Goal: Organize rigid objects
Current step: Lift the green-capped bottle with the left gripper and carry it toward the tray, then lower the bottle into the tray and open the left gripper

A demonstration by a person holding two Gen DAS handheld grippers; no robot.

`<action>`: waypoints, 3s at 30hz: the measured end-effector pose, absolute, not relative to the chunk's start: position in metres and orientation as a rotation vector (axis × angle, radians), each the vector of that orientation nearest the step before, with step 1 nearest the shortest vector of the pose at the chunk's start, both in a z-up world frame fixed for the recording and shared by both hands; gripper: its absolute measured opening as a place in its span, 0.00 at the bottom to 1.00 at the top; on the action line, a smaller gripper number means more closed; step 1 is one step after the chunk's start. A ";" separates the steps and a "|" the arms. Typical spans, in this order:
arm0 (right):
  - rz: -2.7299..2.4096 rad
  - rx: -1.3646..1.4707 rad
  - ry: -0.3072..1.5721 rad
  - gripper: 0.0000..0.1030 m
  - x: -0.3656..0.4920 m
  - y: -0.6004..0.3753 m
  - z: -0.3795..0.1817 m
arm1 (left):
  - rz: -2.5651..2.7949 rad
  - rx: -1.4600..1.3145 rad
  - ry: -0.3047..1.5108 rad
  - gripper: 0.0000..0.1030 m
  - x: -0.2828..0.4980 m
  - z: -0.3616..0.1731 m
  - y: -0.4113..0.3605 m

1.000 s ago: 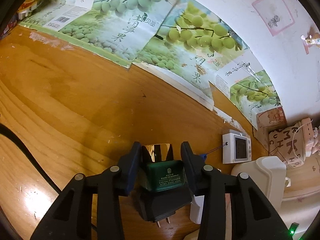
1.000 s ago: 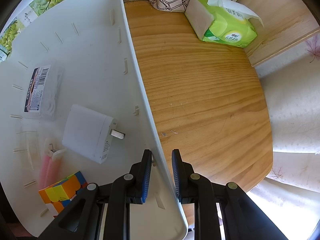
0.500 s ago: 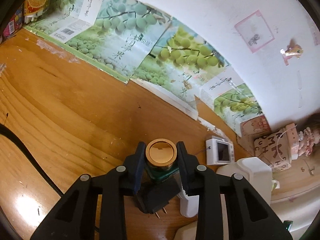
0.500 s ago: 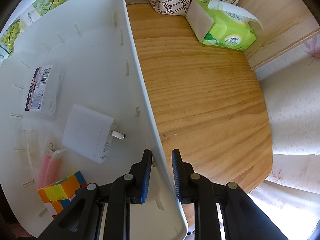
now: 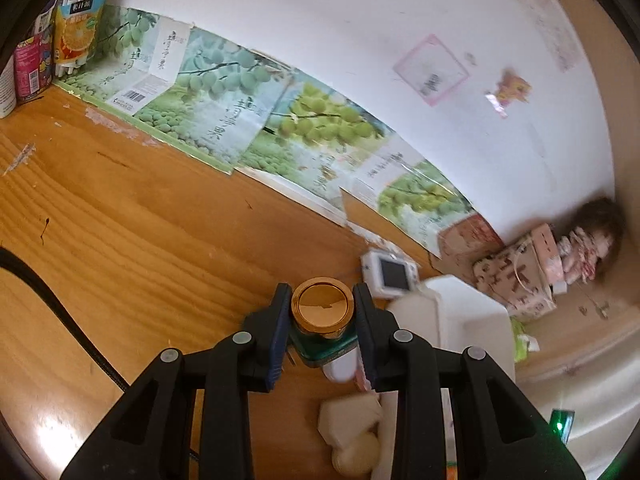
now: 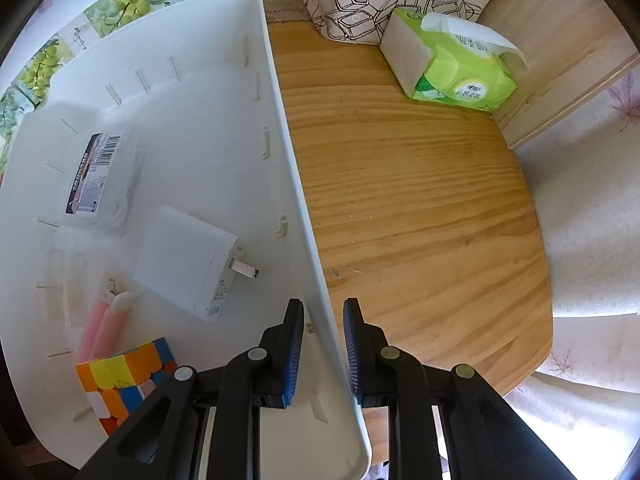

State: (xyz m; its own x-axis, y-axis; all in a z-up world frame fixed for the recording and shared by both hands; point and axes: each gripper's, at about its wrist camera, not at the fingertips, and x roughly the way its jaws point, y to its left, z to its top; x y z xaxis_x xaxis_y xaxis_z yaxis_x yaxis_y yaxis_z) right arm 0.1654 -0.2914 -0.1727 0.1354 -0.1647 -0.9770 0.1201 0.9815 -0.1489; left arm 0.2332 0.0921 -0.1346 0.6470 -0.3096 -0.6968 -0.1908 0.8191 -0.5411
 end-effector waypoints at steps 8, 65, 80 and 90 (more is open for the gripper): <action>-0.152 -0.050 1.390 0.17 0.160 -0.296 -0.169 | -0.104 -0.591 0.844 0.32 0.201 -0.113 0.069; 0.369 -0.199 1.392 0.10 0.131 -0.310 -0.166 | -0.161 -0.468 0.972 0.41 0.129 -0.106 -0.147; 0.352 -0.235 1.407 0.09 0.140 -0.299 -0.169 | -0.128 -0.455 0.967 0.57 0.136 -0.104 -0.138; 0.279 -0.187 1.408 0.07 0.161 -0.296 -0.167 | -0.109 -0.413 0.997 0.60 0.150 -0.104 -0.119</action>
State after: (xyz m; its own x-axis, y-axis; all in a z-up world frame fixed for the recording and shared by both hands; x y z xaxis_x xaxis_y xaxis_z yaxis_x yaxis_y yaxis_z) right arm 0.1611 -0.2965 -0.1672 0.1375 0.0812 -0.9872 -0.3015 0.9528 0.0364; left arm 0.1502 -0.1191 -0.1035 0.5442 -0.2754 -0.7925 -0.0973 0.9175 -0.3857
